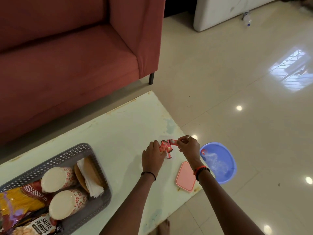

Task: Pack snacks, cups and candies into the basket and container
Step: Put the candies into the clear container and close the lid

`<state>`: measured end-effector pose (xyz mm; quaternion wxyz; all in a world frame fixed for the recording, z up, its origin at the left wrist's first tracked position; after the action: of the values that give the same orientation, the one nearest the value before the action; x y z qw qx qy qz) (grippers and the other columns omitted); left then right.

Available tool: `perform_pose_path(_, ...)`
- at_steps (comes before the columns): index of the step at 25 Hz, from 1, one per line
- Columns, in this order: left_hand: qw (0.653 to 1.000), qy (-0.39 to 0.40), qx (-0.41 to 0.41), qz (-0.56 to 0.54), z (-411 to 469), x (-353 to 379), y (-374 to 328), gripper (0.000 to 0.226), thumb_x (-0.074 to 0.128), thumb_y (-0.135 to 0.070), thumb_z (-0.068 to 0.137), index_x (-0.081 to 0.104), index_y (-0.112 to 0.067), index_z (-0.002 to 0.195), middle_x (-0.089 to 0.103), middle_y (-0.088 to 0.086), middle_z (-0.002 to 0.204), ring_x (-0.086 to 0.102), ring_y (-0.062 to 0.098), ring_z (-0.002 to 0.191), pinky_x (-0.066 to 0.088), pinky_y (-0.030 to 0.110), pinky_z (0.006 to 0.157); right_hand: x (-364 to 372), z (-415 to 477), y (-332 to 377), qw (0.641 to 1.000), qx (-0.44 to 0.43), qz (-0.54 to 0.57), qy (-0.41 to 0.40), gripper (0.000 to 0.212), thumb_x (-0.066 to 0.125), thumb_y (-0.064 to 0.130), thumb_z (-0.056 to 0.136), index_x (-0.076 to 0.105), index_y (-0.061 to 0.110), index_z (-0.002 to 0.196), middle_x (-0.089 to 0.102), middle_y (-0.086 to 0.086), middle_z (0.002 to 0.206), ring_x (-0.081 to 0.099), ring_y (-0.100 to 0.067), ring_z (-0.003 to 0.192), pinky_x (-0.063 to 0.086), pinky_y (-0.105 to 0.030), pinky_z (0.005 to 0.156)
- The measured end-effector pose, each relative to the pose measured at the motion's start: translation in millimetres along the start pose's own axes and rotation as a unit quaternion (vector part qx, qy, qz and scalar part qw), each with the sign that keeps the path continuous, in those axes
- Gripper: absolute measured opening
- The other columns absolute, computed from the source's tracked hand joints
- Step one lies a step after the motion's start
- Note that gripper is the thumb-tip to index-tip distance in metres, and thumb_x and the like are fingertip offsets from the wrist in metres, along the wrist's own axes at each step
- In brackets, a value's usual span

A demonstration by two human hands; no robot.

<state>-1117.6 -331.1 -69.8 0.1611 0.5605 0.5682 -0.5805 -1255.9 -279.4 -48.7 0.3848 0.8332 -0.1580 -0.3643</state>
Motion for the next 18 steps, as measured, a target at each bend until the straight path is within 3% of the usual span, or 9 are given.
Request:
perform_pose_path(2, 1.0, 0.021, 0.006, 0.011, -2, 3, -3, 0.041, 0.055, -0.042, 0.086, 0.046, -0.011, 0.112, 0.058, 0.007, 0.109, 0.059, 0.023, 0.097, 0.047, 0.034, 0.079, -3, -2, -2, 1.0, 0.0, 0.002, -0.009, 0.009, 0.069, 0.01, 0.083, 0.061, 0.007, 0.079, 0.067, -0.01, 0.076, 0.059, -0.017, 0.06, 0.048, -0.015, 0.049)
perform_pose_path(6, 0.999, 0.05, -0.002, -0.002, -2, 5, -3, 0.043, 0.054, -0.041, 0.087, 0.045, -0.009, 0.114, 0.056, 0.008, 0.112, 0.058, 0.024, 0.101, 0.049, 0.037, 0.083, -10, -5, -5, 1.0, 0.006, 0.004, -0.026, 0.022, 0.072, 0.011, 0.08, 0.053, 0.014, 0.069, 0.063, -0.006, 0.068, 0.056, -0.012, 0.055, 0.044, -0.009, 0.041)
perform_pose_path(9, 0.998, 0.046, -0.001, -0.041, -4, 3, -1, 0.031, 0.051, -0.033, 0.091, 0.048, -0.007, 0.107, 0.057, 0.01, 0.109, 0.059, 0.028, 0.096, 0.05, 0.04, 0.081, -16, -5, -9, 0.999, 0.019, 0.016, -0.028, 0.012, 0.072, 0.008, 0.08, 0.061, 0.004, 0.077, 0.065, -0.011, 0.068, 0.055, -0.015, 0.052, 0.04, -0.005, 0.039)
perform_pose_path(14, 0.992, 0.018, -0.035, -0.121, -8, -2, 9, 0.015, 0.042, -0.013, 0.094, 0.053, -0.004, 0.098, 0.057, 0.015, 0.106, 0.057, 0.029, 0.094, 0.05, 0.041, 0.078, -24, -4, -10, 0.999, -0.005, -0.02, -0.033, 0.012, 0.062, 0.001, 0.085, 0.069, -0.004, 0.093, 0.071, -0.019, 0.084, 0.059, -0.023, 0.067, 0.043, -0.004, 0.045)
perform_pose_path(18, 0.982, 0.008, -0.079, -0.173, -6, 0, 18, 0.016, 0.041, -0.008, 0.093, 0.055, -0.003, 0.097, 0.056, 0.016, 0.107, 0.055, 0.029, 0.097, 0.046, 0.036, 0.077, -13, -2, -1, 0.996, -0.042, -0.084, 0.006, 0.015, 0.06, -0.004, 0.084, 0.072, -0.005, 0.092, 0.069, -0.014, 0.083, 0.056, -0.008, 0.052, 0.041, -0.004, 0.045)
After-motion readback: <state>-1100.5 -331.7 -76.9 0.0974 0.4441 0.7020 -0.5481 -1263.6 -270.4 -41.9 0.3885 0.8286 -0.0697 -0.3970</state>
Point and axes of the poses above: each hand's wrist, its own z-axis towards the middle knuckle, its own x-axis out of the palm, y = z × x, the point moved 2 cm from there along z, towards the middle knuckle
